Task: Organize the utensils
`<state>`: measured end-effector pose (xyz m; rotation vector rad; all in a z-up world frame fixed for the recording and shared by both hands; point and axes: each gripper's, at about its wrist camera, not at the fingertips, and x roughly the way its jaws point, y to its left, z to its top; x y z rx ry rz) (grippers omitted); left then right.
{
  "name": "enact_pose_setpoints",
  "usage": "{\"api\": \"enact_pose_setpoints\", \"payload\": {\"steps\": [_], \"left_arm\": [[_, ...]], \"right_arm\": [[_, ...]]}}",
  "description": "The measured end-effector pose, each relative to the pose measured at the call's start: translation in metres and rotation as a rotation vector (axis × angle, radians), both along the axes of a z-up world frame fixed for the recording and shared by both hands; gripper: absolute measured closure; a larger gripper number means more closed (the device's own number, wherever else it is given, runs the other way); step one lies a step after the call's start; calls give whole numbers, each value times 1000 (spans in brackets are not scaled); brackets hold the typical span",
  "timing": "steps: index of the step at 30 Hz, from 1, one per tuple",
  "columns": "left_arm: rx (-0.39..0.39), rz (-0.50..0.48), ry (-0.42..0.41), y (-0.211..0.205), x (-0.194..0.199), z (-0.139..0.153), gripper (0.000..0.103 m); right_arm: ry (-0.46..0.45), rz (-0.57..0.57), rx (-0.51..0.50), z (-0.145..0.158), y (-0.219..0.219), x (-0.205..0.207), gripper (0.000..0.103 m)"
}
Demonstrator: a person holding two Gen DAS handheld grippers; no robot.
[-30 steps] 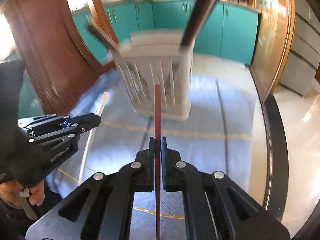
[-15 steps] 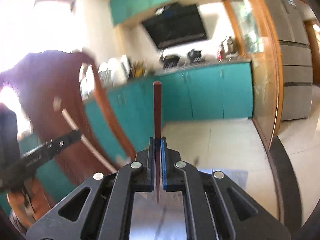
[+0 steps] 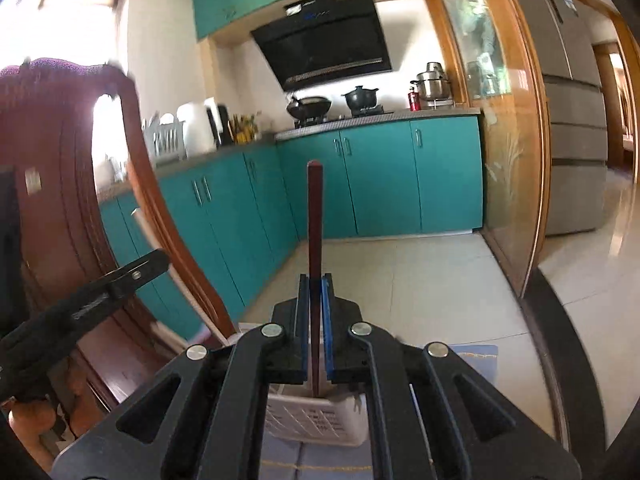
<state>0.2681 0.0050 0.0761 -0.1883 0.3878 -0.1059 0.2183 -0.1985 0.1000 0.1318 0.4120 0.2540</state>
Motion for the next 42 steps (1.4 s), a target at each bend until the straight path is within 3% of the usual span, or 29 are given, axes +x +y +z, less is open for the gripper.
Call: {"api": "enact_pose_setpoints", "payload": {"steps": [3,7,16,19,21,22,24,27,32,36,42], "left_arm": [[60,13,12,-11,3,-10,96],[86,25,1,-12,-5,-11,96],[161,35,-75,-17,-56,-1,68],[199,26,-94,-22,-84,-5,46],[221,29,-108,-21,-115,-12,27],[230,31,-114,-20,-129,-14,25],[257,45,-132,-18,-169,-24,9],[291,73,-162,-18,-223,-39,4],[299,85,-149,-15,-280,-50,4],[295,65,-173,-14,-314,-44,4],[294,66,-193,-14,-325,-33,4]], "right_arm": [[-4,3,0,0,-1,-7,94],[-47,9,28,10,-11,-25,73],[-202,1,-22,10,-32,-106,30],[-204,-35,-23,-11,-45,-147,12],[-208,-57,-16,-22,-53,-176,6],[-217,-64,-13,-27,-56,-194,3],[-229,-76,-26,-32,-57,-225,3],[-239,-88,-47,-34,-57,-259,3],[-245,-71,-58,-31,-52,-292,3],[-263,-90,-137,-30,-41,-307,3],[-268,-104,-164,-27,-35,-314,3]]}}
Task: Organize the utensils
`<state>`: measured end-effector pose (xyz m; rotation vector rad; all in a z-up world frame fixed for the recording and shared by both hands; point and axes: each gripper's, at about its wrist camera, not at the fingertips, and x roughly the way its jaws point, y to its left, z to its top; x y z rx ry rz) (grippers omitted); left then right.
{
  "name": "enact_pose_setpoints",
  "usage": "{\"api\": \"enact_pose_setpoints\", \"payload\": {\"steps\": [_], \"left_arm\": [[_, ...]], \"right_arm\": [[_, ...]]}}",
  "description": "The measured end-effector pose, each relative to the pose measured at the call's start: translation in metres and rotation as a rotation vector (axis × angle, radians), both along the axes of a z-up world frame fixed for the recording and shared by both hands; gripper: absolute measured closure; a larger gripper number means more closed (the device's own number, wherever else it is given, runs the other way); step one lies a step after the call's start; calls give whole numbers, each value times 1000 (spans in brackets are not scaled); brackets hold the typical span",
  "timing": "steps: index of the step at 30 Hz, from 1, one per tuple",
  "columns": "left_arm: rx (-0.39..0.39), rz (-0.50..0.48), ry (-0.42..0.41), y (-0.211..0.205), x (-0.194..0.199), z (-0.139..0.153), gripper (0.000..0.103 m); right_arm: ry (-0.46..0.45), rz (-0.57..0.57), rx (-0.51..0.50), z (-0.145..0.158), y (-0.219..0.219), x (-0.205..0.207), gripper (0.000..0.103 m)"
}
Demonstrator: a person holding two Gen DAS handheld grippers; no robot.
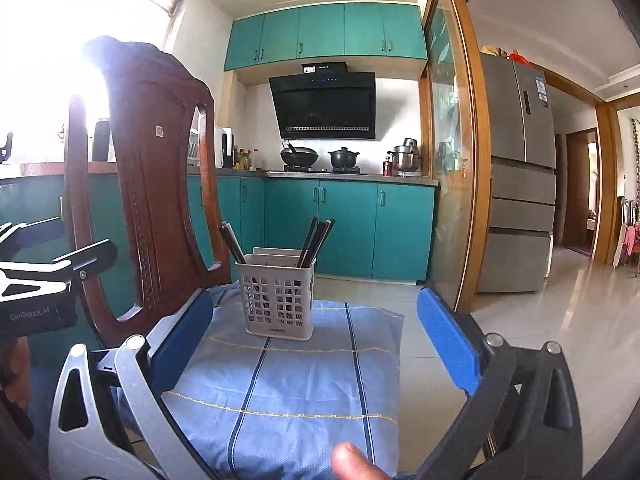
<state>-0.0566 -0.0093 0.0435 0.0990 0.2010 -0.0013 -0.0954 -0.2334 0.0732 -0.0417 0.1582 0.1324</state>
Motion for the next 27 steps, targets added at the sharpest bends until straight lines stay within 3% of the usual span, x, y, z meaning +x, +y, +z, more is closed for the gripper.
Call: {"api": "enact_pose_setpoints", "payload": {"steps": [27], "left_arm": [[-38,-6,50,2,10,-7,4]], "right_arm": [[-10,-8,-7,1,0,-4,3]]}}
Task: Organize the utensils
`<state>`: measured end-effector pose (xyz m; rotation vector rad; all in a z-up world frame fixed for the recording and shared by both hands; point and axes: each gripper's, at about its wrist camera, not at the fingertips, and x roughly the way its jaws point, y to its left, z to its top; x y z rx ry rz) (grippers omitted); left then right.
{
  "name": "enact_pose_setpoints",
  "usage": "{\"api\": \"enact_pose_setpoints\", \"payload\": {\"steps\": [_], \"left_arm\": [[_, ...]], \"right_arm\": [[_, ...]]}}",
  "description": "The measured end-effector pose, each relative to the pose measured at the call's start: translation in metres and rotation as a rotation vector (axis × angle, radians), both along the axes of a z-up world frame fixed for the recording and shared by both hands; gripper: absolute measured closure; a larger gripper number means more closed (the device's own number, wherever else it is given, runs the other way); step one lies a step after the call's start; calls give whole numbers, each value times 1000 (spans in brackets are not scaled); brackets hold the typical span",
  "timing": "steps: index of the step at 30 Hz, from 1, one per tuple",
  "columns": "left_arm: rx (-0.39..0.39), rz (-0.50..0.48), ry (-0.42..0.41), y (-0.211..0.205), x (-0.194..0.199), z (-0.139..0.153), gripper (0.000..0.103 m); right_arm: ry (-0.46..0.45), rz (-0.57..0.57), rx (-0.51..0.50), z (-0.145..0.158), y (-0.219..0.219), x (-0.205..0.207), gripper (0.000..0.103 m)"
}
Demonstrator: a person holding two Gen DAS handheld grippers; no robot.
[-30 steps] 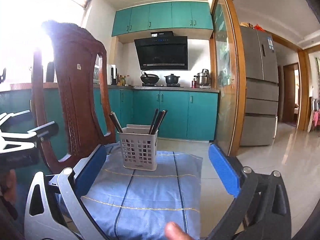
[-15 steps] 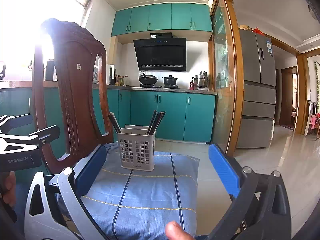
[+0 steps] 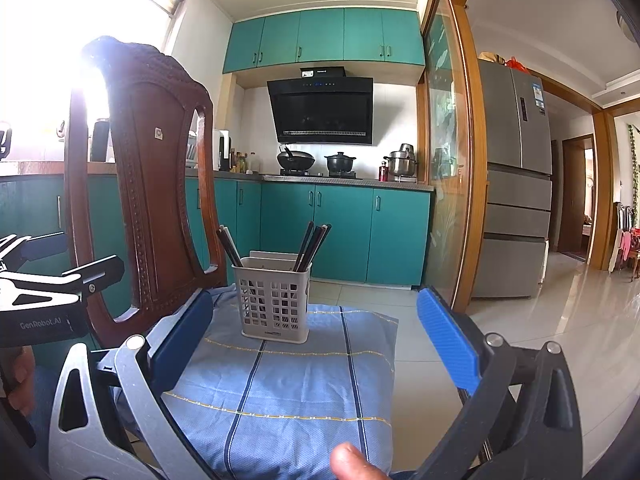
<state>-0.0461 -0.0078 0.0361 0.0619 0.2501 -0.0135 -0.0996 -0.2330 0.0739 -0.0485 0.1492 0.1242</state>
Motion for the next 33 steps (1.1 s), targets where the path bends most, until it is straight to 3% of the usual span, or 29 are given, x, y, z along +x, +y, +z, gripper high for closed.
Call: {"api": "enact_pose_setpoints", "payload": {"steps": [26,33], "left_arm": [[-3,-12,18,-4,3,-7,4],[-5,-8,48,-4,12,-15,4]], "right_arm": [[17,9,-11,-2,0,7,3],[61,16,12,-11,-4,23,3]]}}
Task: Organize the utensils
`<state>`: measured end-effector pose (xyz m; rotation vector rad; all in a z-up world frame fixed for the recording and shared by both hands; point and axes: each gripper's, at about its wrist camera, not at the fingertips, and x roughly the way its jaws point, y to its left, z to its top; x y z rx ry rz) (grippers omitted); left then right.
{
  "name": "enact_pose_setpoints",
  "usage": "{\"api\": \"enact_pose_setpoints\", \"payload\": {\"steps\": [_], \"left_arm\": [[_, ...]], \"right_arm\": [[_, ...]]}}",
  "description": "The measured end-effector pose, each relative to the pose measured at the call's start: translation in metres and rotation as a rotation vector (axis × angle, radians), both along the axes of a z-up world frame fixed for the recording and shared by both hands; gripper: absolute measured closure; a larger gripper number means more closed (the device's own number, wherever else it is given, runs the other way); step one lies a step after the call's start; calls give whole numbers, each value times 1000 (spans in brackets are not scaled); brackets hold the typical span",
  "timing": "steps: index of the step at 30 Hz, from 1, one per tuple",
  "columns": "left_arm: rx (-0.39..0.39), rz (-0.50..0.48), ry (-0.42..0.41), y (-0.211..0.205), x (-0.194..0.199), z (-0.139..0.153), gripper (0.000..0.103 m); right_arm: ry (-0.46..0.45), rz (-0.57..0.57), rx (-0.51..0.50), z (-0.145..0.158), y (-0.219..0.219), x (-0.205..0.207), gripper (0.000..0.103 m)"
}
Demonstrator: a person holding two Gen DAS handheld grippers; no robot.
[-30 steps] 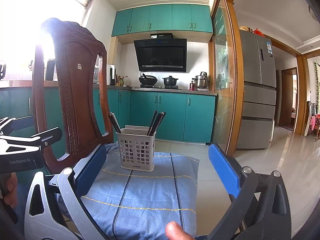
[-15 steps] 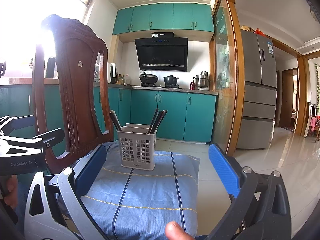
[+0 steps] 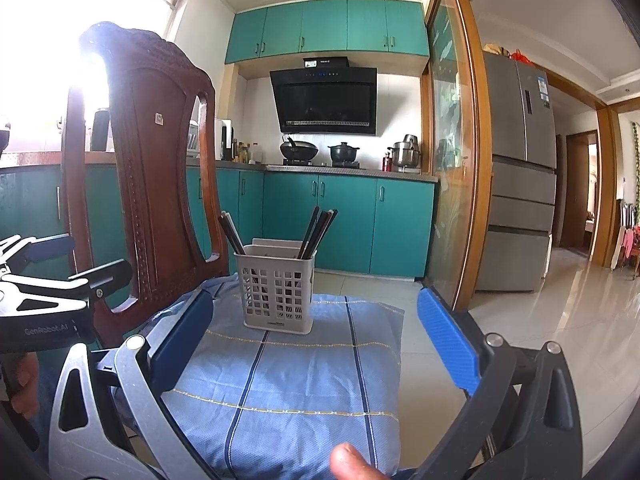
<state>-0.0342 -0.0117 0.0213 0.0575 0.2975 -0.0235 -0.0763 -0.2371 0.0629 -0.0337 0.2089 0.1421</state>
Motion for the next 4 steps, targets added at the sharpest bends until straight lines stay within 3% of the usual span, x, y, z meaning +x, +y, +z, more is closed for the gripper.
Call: {"api": "enact_pose_setpoints", "payload": {"steps": [4], "left_arm": [[-50,-23,105,6,34,-17,4]], "right_arm": [[144,-68,-17,-20,-4,44,3]]}}
